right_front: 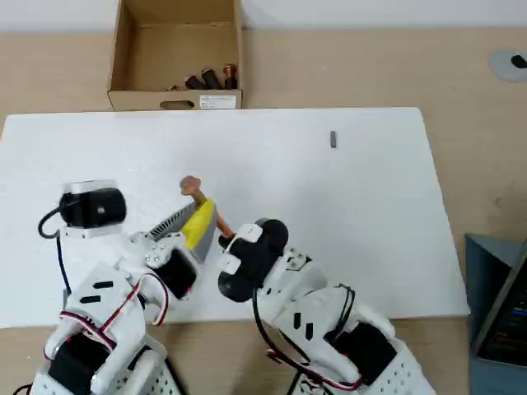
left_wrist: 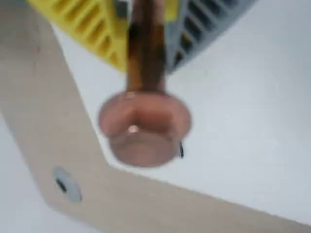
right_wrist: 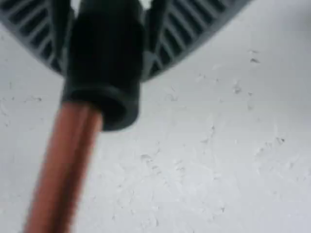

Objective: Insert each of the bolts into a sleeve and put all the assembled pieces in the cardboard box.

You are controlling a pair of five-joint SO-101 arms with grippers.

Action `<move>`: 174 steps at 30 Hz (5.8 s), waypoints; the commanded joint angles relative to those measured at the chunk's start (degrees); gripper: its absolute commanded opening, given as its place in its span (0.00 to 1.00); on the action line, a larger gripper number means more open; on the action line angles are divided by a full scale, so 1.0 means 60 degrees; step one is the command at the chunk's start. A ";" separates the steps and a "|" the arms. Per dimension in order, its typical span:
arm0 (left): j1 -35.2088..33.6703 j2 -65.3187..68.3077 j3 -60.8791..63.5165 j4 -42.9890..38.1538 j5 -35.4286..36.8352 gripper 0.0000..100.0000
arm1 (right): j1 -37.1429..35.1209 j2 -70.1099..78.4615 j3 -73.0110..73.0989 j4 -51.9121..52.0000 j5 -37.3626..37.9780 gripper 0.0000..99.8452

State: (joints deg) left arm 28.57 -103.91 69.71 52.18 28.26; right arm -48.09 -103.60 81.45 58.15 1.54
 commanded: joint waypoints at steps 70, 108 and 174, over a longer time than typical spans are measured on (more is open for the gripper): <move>0.1099 -0.0051 -0.1890 0.3619 -0.0586 0.22 | 0.0418 -0.0960 -0.0916 -0.0234 0.0088 0.01; -0.6286 -0.0110 0.3648 0.2989 -0.4777 0.00 | 0.3729 0.3890 -0.5692 0.0513 -0.1040 0.01; -0.6315 -0.0110 0.3634 0.2989 -0.4762 0.01 | 0.3773 2.8418 -2.5853 -0.3648 0.3048 0.03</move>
State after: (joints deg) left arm -8.79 -104.26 91.87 71.16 0.04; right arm -26.46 67.03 -67.91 34.86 18.77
